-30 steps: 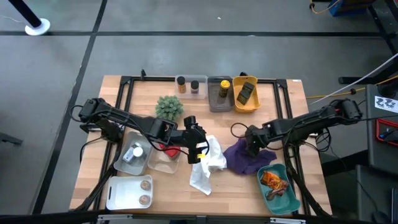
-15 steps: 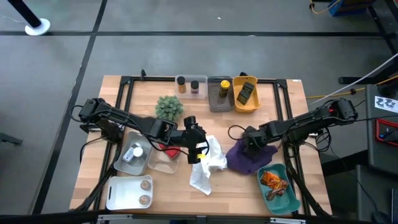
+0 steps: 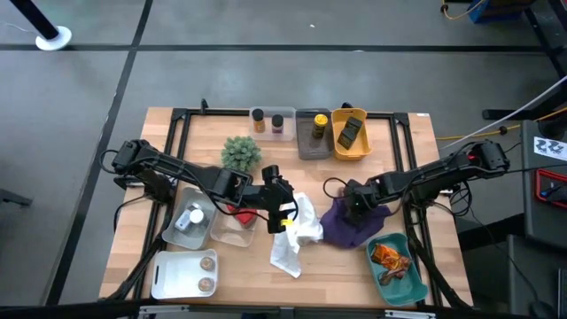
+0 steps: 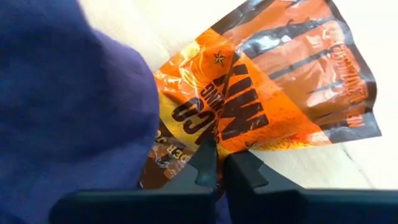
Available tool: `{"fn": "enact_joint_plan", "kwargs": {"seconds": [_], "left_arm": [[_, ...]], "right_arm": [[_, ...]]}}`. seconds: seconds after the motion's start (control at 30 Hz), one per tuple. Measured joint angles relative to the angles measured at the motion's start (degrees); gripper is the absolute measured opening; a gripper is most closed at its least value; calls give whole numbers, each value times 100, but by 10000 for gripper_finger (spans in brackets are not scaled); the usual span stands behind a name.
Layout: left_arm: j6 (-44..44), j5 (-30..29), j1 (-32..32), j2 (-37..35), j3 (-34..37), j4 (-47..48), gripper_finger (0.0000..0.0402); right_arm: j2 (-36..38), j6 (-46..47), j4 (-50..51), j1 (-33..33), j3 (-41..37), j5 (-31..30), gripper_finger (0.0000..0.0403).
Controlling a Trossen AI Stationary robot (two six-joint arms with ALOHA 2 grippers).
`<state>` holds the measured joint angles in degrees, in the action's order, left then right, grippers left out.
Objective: Sort spices by type
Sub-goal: Put the orange seasoning bag into the green bin
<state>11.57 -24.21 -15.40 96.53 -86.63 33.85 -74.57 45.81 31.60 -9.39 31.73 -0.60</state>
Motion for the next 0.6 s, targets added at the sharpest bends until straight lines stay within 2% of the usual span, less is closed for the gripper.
{"fn": "enact_joint_plan", "kwargs": {"seconds": [0.33,0.6], "left_arm": [[1,0,0,-2,0,-9,265],[1,0,0,-2,0,-42,265]], "right_arm": [[226,-380,527,4,513,-764,13],[507,-747,616,4,940,-949,15]]}}
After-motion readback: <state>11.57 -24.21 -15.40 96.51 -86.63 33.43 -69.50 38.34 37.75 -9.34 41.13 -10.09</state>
